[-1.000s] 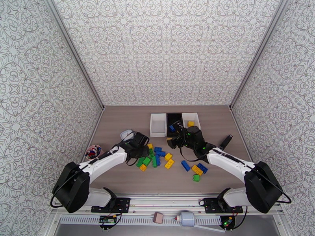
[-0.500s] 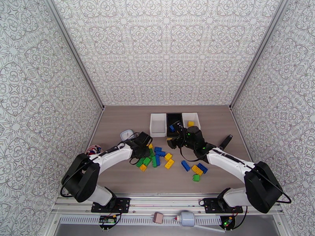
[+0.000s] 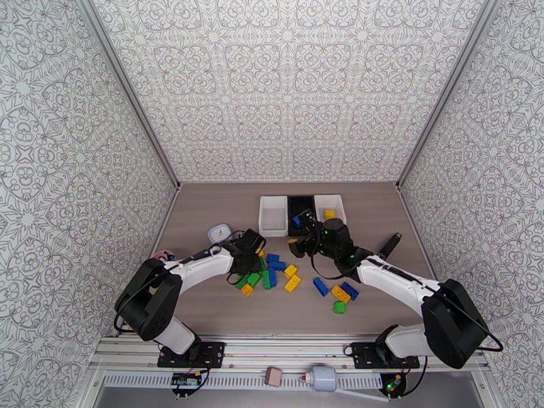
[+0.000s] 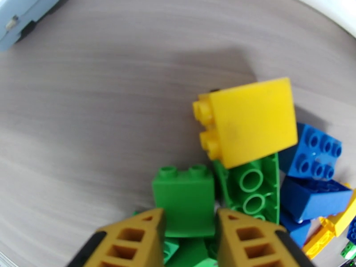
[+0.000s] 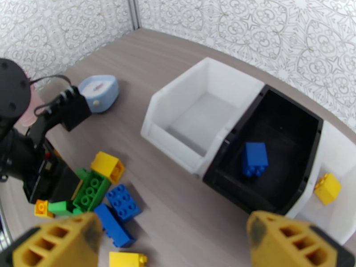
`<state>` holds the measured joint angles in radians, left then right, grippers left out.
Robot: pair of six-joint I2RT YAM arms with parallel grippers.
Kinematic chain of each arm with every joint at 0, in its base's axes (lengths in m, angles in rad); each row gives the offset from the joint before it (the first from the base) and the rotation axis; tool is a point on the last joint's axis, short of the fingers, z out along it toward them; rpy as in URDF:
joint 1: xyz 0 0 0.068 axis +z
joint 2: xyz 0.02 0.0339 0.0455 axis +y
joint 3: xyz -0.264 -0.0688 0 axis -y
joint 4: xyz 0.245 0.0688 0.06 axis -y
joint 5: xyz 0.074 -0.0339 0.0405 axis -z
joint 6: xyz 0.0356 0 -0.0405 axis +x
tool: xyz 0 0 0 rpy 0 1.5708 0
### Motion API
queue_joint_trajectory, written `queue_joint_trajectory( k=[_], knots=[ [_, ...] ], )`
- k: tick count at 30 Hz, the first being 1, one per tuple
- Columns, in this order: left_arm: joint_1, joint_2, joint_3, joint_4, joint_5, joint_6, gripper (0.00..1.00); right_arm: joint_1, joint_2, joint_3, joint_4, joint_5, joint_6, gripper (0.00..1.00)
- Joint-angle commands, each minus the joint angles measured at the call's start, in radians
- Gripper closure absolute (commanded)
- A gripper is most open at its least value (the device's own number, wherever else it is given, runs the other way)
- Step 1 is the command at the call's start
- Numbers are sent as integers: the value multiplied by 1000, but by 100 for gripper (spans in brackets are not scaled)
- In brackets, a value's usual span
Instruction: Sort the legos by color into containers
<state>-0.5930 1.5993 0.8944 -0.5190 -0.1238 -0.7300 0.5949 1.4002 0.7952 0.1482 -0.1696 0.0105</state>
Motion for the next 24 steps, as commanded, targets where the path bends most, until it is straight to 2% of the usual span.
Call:
queue_joint_trajectory(
  k=[1, 4, 10, 24],
  knots=[
    [-3, 14, 9, 8, 12, 10, 65, 6, -6, -13, -9, -14, 12, 10],
    [-4, 17, 6, 10, 8, 8, 63, 6, -5, -14, -10, -14, 12, 10],
    [-4, 16, -7, -2, -22, 6, 52, 6, -6, -14, -10, -18, 16, 10],
    [-7, 24, -37, 6, -51, -2, 52, 6, 3, -18, 0, -28, 28, 10]
  ],
)
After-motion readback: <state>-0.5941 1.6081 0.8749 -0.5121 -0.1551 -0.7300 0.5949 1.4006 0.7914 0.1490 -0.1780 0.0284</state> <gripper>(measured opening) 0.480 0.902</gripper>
